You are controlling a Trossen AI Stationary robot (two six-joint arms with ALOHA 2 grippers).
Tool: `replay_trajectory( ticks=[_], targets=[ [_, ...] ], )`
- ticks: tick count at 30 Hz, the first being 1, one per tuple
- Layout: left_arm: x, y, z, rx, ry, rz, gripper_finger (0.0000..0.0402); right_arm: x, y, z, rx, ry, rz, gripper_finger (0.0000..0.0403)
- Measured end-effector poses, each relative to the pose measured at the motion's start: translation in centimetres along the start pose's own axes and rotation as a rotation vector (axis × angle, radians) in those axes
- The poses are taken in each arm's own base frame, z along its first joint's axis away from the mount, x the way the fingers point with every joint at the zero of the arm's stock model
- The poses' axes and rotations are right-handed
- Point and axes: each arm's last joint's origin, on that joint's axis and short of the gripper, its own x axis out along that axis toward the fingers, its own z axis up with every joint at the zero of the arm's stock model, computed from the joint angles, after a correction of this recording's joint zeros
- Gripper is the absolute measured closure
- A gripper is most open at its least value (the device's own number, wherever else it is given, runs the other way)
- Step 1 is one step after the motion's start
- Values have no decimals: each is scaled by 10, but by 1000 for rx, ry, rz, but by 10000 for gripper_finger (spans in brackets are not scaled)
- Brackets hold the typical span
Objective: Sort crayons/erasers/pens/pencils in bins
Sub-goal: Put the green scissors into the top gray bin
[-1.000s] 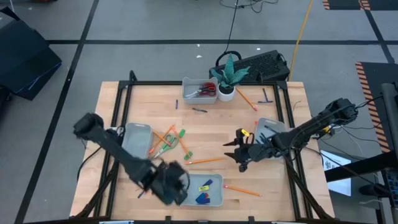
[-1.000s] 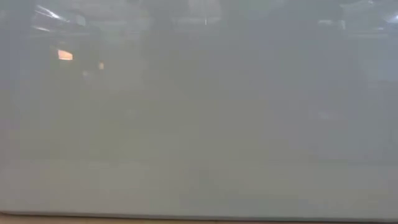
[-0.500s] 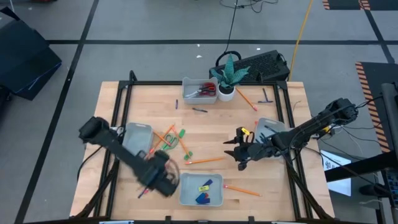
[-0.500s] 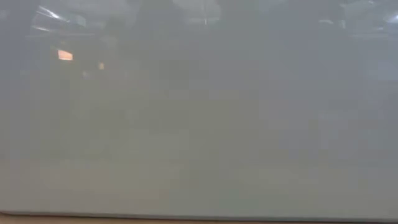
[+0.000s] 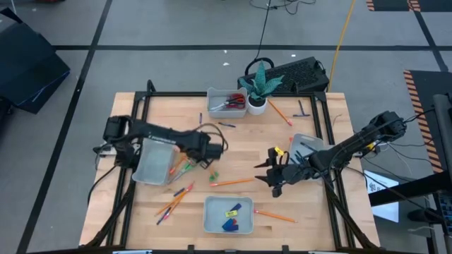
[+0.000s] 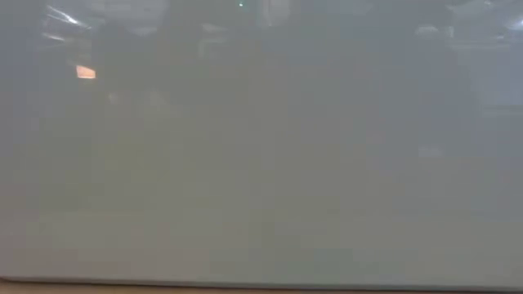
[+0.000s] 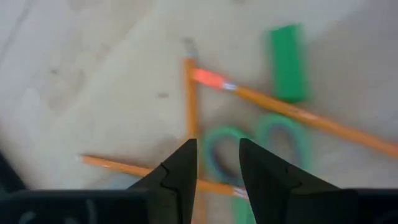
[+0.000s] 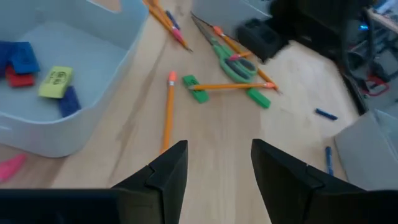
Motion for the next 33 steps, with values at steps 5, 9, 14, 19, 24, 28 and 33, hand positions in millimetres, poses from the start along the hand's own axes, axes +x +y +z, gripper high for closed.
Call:
replay_trajectory(
  ticks=[5,9,14,19,24,28,33],
  targets=[
    [15,14,14,116,51,-44,277,0,0,0,-5,-1,11,231],
    [19,19,17,261,80,-83,277,0,0,0,-19,-1,11,231],
    [19,19,17,523,73,-102,277,0,0,0,-25,-1,11,231],
    [19,17,17,833,64,-145,277,0,0,0,-24,0,12,231],
    [19,16,17,1054,42,-189,277,0,1,-1,-8,5,13,231],
    [28,16,15,1149,17,-196,277,0,1,-1,-9,9,13,232],
    [40,19,8,1159,53,-191,277,0,1,-1,-9,9,14,232]
  ],
)
